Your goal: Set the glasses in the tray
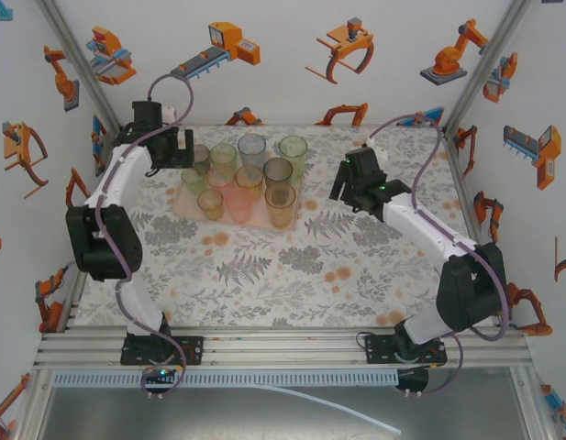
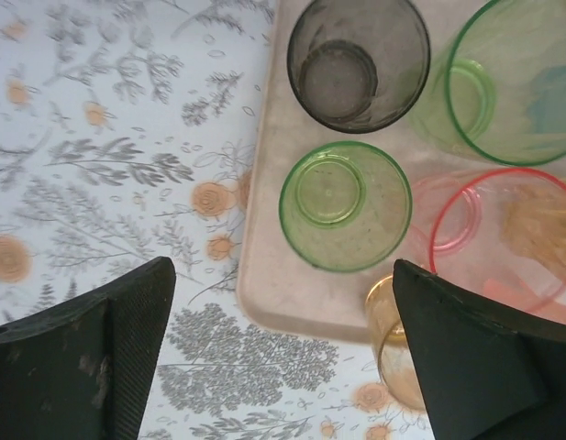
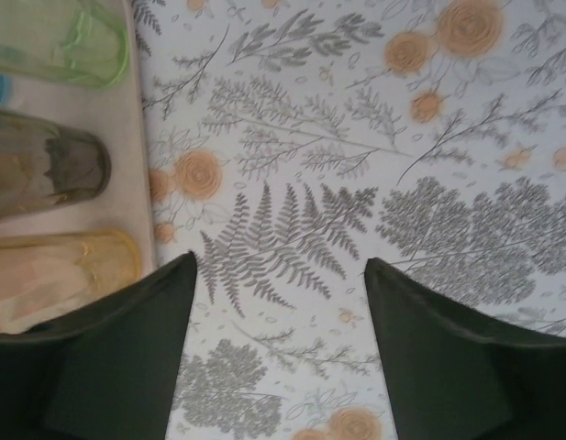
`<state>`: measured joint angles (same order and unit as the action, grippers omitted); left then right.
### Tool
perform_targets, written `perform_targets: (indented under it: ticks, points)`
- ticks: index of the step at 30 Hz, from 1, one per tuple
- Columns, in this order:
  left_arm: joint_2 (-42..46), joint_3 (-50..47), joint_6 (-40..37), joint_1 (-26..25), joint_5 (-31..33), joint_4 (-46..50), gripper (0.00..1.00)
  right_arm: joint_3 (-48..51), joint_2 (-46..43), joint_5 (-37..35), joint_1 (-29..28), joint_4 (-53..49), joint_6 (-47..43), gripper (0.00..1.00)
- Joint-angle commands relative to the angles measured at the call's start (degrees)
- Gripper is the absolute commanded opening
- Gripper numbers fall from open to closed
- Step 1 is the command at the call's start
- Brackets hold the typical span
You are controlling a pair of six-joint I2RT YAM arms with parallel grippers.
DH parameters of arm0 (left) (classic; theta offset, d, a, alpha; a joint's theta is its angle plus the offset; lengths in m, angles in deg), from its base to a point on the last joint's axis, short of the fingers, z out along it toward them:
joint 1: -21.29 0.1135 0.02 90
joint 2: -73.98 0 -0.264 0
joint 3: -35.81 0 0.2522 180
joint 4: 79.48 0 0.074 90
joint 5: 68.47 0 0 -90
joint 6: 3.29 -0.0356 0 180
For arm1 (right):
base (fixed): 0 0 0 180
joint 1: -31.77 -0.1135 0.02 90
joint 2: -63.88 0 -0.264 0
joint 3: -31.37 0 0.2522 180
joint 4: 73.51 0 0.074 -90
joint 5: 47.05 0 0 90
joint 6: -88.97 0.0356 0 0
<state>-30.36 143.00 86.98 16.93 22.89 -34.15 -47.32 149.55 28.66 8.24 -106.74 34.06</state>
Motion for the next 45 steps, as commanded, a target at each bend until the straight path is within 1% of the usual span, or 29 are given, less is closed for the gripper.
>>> perform_targets:
  ticks: [1,2,3,6,8,10,11,12,14,16,17,18,20,21,23,27,31,33,35,37,40,41,42,43,44,45]
  points:
    - [7.5,-4.5,0.4,1.0,-1.3,-1.2,0.98,1.0,-3.0,2.3,3.6,8.0,-6.4,0.92]
    - [9.4,-6.5,0.6,1.1,-1.2,-2.4,1.0,2.1,-3.6,2.0,4.2,10.0,-8.4,0.98]
    - [12.0,-9.2,1.0,1.3,-0.7,-4.0,0.97,3.7,-4.5,0.9,4.6,12.7,-11.2,0.99]
    - [19.0,-16.9,1.3,2.0,-0.3,-8.4,0.97,9.3,-7.6,-4.3,4.9,21.2,-20.0,0.99]
    - [23.4,-23.0,2.1,3.0,-0.7,-12.1,0.97,13.9,-10.0,-5.9,5.1,27.6,-25.4,0.99]
    - [28.7,-32.5,4.7,4.8,-0.6,-21.5,0.97,17.8,-12.0,-7.1,5.5,31.8,-30.7,0.99]
    - [30.9,-36.9,5.4,5.7,-1.1,-25.8,0.97,18.7,-13.0,-7.2,6.0,31.8,-31.8,0.99]
    - [33.2,-42.1,5.4,6.6,-1.8,-30.7,0.97,19.5,-14.2,-5.8,7.2,31.2,-32.1,0.99]
    - [35.7,-47.9,4.7,7.6,-2.6,-35.1,0.97,22.0,-16.5,-3.7,9.4,30.4,-31.1,0.99]
    - [37.7,-52.3,4.8,9.5,-5.8,-36.1,0.97,27.0,-20.3,-1.9,11.3,32.4,-30.9,0.99]
    - [38.6,-54.5,5.1,10.4,-7.2,-37.6,0.97,29.4,-22.3,-2.2,12.0,34.1,-31.1,0.99]
    - [39.7,-57.8,5.0,11.4,-8.8,-40.6,0.97,32.7,-24.6,-2.0,12.9,36.6,-31.3,0.99]
    - [41.2,-64.6,4.9,12.8,-9.7,-49.3,0.97,37.0,-28.4,-0.9,15.5,38.6,-30.4,0.99]
    - [41.3,-67.4,4.9,13.1,-9.9,-53.5,0.97,38.4,-30.1,-0.2,16.6,38.6,-29.8,0.99]
    - [41.2,-70.6,4.7,13.4,-11.6,-58.1,0.97,40.3,-32.4,0.5,17.4,38.2,-30.8,0.99]
    - [38.0,-75.5,6.6,13.7,-12.8,-68.2,0.97,43.4,-34.7,-0.5,18.4,38.1,-33.5,0.99]
    - [33.0,-79.1,7.0,13.6,-12.7,-79.5,0.97,49.0,-34.8,-0.3,20.3,43.3,-33.5,0.99]
    - [30.3,-80.5,7.5,13.7,-12.3,-85.1,0.97,52.2,-33.8,-0.4,20.9,47.3,-33.3,0.99]
    - [29.8,-80.6,8.8,13.9,-11.8,-85.8,0.97,54.6,-31.8,-0.1,21.6,51.0,-33.4,0.99]
    - [27.7,-81.7,9.1,13.7,-12.0,-89.8,0.97,55.8,-30.7,-0.7,22.1,53.9,-32.8,0.99]
    - [20.8,-84.0,9.5,13.0,-10.9,-101.0,0.97,56.2,-28.3,0.4,22.9,58.1,-32.3,0.99]
    - [17.2,-84.2,9.8,12.9,-10.8,-104.5,0.97,55.8,-26.6,0.3,23.2,59.4,-32.4,0.99]
    - [13.4,-84.7,10.1,12.9,-10.9,-110.1,0.97,55.6,-25.1,0.2,23.4,61.0,-32.4,0.99]
    - [12.2,-84.2,10.1,13.1,-11.4,-111.4,0.97,55.6,-23.5,0.5,23.6,62.9,-32.3,0.99]
    - [13.8,-83.6,9.5,12.6,-10.9,-108.3,0.97,55.4,-21.7,0.7,23.7,65.2,-31.9,0.99]
    - [14.7,-83.5,8.6,11.7,-10.0,-107.2,0.97,55.2,-19.8,0.8,23.9,67.3,-31.4,0.99]
